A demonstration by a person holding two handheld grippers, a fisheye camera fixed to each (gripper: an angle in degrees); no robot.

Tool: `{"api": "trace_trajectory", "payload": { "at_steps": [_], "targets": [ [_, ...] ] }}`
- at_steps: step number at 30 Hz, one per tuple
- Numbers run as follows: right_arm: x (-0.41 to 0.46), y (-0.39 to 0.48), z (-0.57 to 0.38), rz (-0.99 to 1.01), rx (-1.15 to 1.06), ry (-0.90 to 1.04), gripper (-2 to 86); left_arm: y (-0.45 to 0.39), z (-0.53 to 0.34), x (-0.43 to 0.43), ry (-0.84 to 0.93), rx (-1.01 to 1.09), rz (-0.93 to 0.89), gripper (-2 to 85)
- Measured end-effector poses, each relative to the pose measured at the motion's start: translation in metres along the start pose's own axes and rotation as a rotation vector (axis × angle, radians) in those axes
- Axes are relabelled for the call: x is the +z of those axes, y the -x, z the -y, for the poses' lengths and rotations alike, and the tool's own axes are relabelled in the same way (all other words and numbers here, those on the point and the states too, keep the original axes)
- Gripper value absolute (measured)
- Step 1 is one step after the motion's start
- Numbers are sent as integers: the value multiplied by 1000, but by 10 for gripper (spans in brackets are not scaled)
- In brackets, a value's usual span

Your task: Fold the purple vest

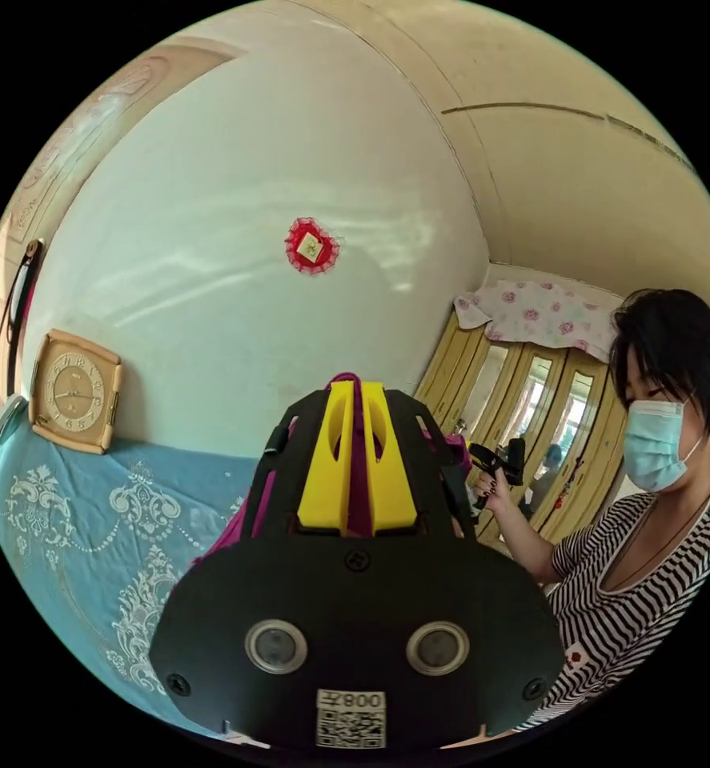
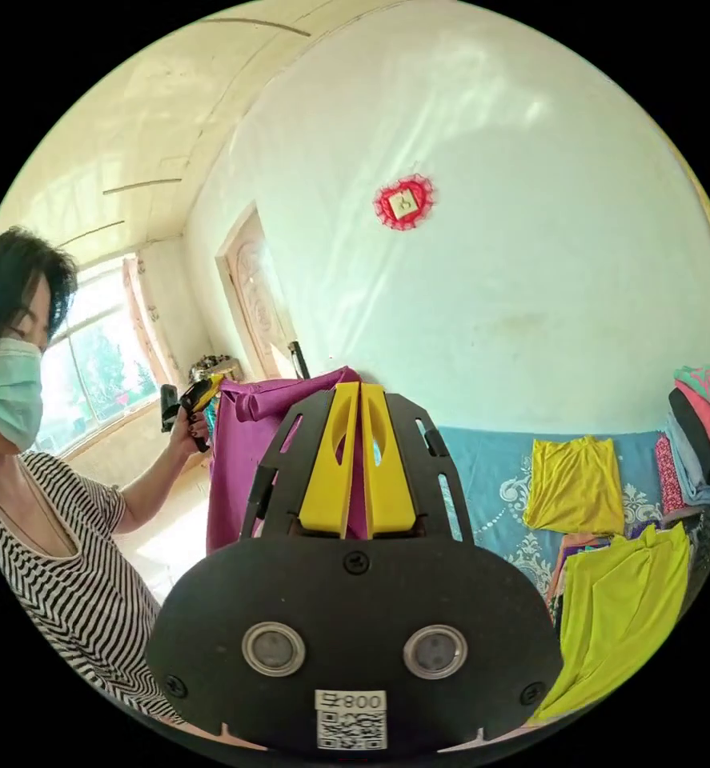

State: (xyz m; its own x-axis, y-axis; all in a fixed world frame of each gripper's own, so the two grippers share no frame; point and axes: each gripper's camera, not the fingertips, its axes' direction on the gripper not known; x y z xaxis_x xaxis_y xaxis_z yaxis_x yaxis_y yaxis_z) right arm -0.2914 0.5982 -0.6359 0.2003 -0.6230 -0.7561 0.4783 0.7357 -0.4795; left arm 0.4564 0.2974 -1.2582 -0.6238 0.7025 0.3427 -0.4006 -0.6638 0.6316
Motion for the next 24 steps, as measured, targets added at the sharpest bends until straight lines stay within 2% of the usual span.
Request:
{"api": "trace_trajectory", "payload": {
  "at_steps": [2,5,9,11,17,21,24],
  "targets": [
    [71,-38,9,-34,50,81,1,57,-14,50,83,-48,65,24],
    [195,-115,14,-69,193,220,1,167,-53,139,196,-204,71,33],
    [339,-222,-23,-190,461,418,1,308,-154,233,355,-487,181,56],
    [379,-250,-51,-196,528,484,1,350,-206,254,458,-550,218,64],
    [439,-254,-158,-97,519,656,2,398,-365,206,534,-652,214,70],
    [421,-220,-222,-28,553,710,8,369,-457,122,535,-723,239,72],
    [386,-184,-253,-47,568,729,19,327,-520,64,558,-795,257,76]
  ]
}}
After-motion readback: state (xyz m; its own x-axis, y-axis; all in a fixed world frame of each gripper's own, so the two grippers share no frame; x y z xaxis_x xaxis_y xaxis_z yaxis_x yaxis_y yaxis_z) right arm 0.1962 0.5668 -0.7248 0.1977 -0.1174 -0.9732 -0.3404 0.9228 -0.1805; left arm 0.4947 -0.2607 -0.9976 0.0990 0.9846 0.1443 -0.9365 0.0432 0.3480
